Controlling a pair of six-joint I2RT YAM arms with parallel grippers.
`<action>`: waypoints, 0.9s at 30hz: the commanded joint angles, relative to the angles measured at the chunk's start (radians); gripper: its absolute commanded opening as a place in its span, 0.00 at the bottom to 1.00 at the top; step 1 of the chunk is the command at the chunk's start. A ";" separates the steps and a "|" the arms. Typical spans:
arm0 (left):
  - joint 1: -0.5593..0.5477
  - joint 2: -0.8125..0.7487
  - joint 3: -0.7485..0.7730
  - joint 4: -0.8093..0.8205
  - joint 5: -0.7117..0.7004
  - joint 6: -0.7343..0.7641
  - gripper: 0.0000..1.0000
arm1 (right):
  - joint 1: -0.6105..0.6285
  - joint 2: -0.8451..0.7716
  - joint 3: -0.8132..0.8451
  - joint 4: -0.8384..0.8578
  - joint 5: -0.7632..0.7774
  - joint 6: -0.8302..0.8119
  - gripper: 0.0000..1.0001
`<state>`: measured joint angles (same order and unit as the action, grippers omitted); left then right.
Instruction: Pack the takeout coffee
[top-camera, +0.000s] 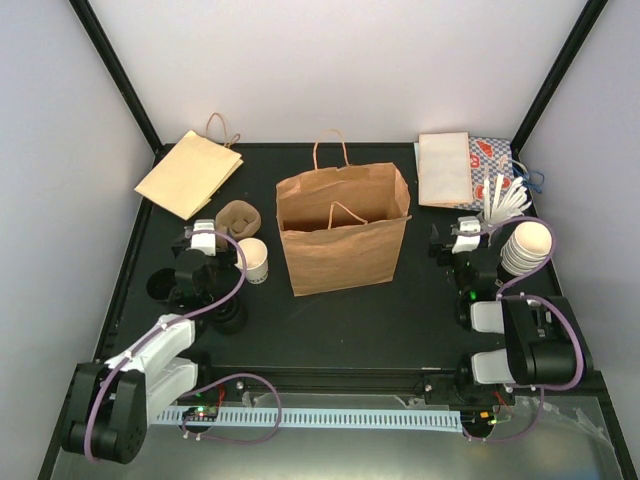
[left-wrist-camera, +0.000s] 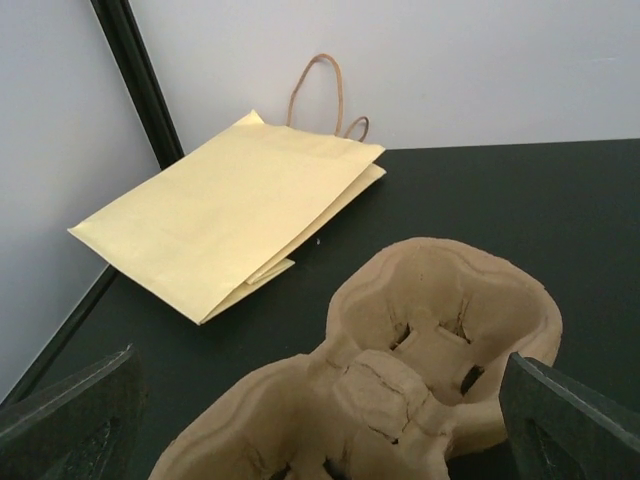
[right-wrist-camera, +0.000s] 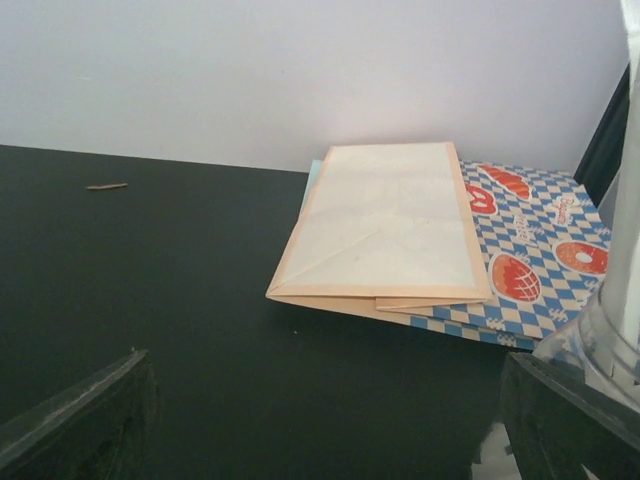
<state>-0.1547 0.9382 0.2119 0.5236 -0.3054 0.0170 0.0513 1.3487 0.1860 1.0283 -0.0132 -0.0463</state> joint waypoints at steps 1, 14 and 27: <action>0.017 0.046 0.006 0.129 0.032 0.027 0.99 | -0.014 0.043 0.023 0.124 -0.014 -0.007 0.98; 0.045 0.158 0.006 0.267 0.138 0.058 0.99 | -0.024 0.046 0.070 0.030 0.004 0.010 1.00; 0.056 0.241 0.067 0.269 0.184 0.093 0.99 | -0.024 0.046 0.072 0.029 0.004 0.010 1.00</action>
<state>-0.1059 1.1587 0.2256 0.7586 -0.1673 0.0860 0.0330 1.3945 0.2447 1.0222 -0.0216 -0.0429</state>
